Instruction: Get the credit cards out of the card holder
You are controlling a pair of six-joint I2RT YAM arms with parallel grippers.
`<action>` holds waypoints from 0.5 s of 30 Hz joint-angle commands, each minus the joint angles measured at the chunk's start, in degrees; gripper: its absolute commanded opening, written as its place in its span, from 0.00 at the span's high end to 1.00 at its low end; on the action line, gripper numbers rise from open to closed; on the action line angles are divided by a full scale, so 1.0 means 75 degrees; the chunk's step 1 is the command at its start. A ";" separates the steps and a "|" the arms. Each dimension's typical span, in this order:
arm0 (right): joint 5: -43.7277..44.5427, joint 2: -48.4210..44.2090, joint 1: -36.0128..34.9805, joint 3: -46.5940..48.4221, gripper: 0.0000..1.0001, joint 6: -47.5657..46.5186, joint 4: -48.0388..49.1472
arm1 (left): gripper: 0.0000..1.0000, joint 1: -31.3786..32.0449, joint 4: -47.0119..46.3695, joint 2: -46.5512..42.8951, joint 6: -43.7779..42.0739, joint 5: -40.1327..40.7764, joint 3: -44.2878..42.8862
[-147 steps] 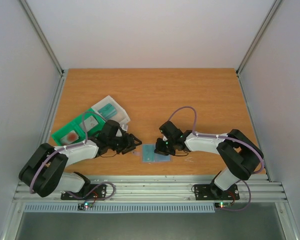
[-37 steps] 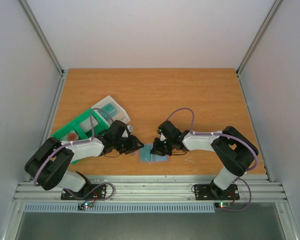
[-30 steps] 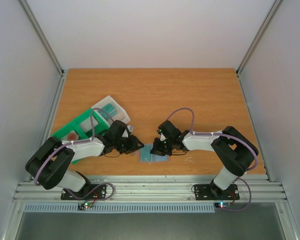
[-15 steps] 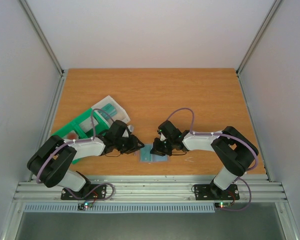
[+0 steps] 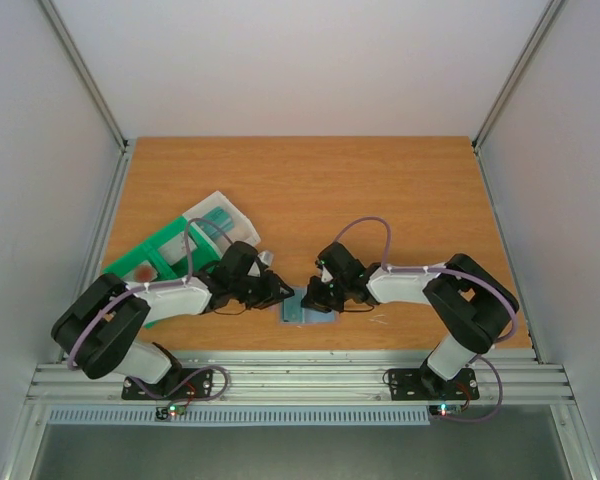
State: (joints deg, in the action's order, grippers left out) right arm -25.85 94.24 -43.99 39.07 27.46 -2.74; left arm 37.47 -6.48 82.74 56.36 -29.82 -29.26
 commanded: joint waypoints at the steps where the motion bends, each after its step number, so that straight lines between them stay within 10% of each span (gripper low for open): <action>1: 0.0269 0.0202 -0.0099 -0.0324 0.94 0.0082 -0.0197 | 0.71 0.0276 -0.0411 -0.0069 0.0122 -0.0108 -0.0233; 15: 0.1089 -0.1143 -0.0073 -0.0735 0.86 -0.0227 -0.0401 | 0.69 0.0519 -0.0356 0.0047 0.0197 0.0086 -0.0425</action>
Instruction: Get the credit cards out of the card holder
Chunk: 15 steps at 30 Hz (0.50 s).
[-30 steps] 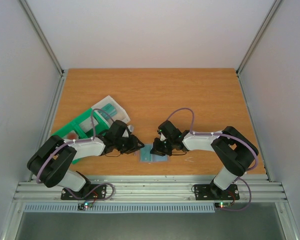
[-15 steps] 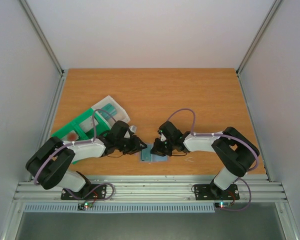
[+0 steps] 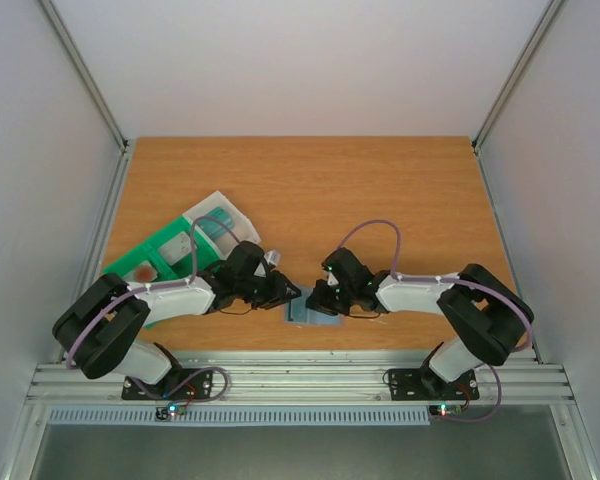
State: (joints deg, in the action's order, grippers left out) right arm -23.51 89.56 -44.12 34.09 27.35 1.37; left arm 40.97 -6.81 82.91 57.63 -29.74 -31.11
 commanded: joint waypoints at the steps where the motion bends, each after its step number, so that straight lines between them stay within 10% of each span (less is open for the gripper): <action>1: 0.0907 -0.0659 -0.0059 -0.0074 0.85 -0.0249 -0.1123 | 0.68 0.0062 -0.0317 0.0036 0.0027 0.0073 -0.0189; 15: 0.2774 -0.2697 -0.0059 -0.0350 0.77 -0.0620 -0.2543 | 0.65 0.0610 -0.0816 0.0621 0.0145 -0.0018 -0.0693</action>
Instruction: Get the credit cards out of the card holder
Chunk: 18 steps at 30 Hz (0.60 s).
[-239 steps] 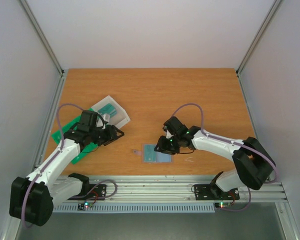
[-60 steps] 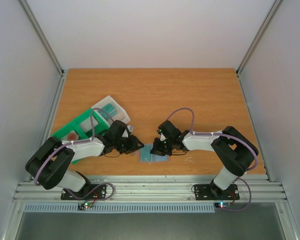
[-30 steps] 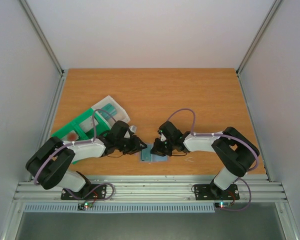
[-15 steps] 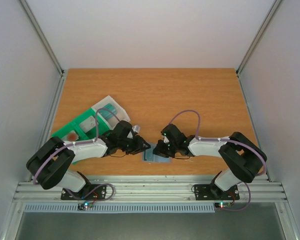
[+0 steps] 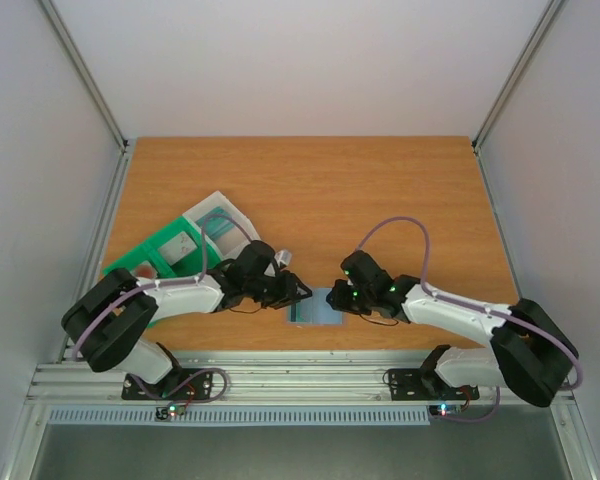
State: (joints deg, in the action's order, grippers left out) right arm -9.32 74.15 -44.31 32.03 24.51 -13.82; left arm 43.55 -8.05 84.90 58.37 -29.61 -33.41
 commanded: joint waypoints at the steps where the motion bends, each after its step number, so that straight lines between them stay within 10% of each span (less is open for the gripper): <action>1: 0.0939 -0.0724 -0.0040 0.0003 0.77 -0.0271 -0.0661 | 0.64 0.0318 -0.0753 0.0450 0.0051 -0.0043 -0.0431; 18: 0.1010 -0.1250 -0.0044 0.0170 0.77 -0.0211 -0.1165 | 0.64 0.0429 -0.1474 0.0678 0.0177 -0.0027 -0.0382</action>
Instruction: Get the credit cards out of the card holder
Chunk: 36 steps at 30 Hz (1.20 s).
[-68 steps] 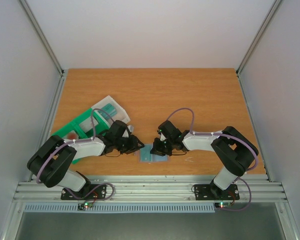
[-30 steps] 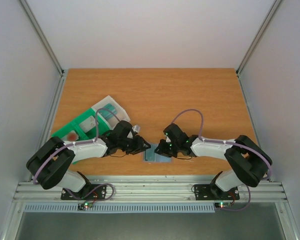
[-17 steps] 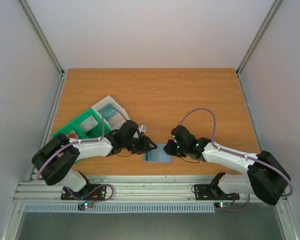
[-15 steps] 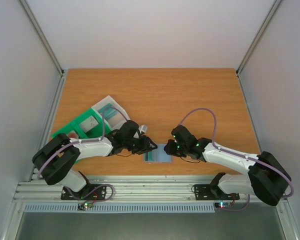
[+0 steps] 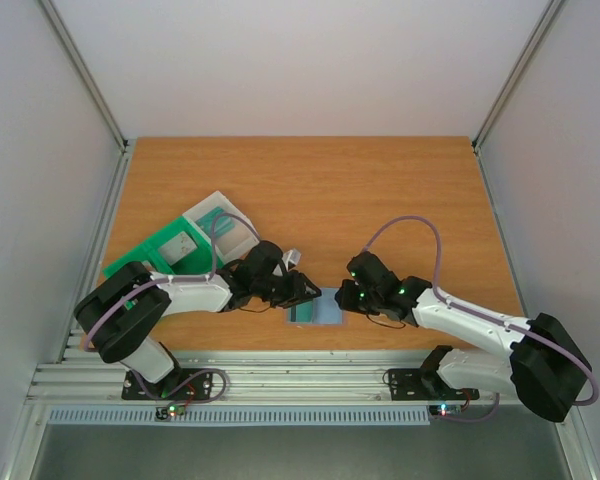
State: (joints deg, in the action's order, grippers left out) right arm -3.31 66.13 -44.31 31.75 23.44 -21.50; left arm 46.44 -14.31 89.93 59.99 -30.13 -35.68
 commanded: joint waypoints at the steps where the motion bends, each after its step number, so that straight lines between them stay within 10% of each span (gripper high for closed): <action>1: 0.0182 -0.0196 -0.0037 0.0225 0.77 -0.0057 -0.0161 | 0.64 0.0043 -0.0698 0.0038 -0.0026 0.0025 -0.0063; 11: 0.0183 -0.0720 -0.0044 0.0384 0.77 -0.0057 -0.0493 | 0.61 0.0053 -0.1823 0.0171 0.0387 -0.0255 0.0168; 22: -0.0587 0.0028 -0.0039 0.0439 0.81 -0.0158 0.0070 | 0.62 0.0050 0.0408 -0.0516 -0.0359 0.0947 0.0257; 36: -0.0625 0.1636 -0.0039 0.0399 0.87 -0.0169 0.0473 | 0.68 0.0049 0.0122 0.0238 -0.0552 0.0967 0.0285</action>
State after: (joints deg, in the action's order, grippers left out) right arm -9.02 77.62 -44.34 34.52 22.83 -18.81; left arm 46.61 -10.07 89.60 57.10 -23.11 -34.37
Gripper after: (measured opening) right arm 0.132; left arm 0.329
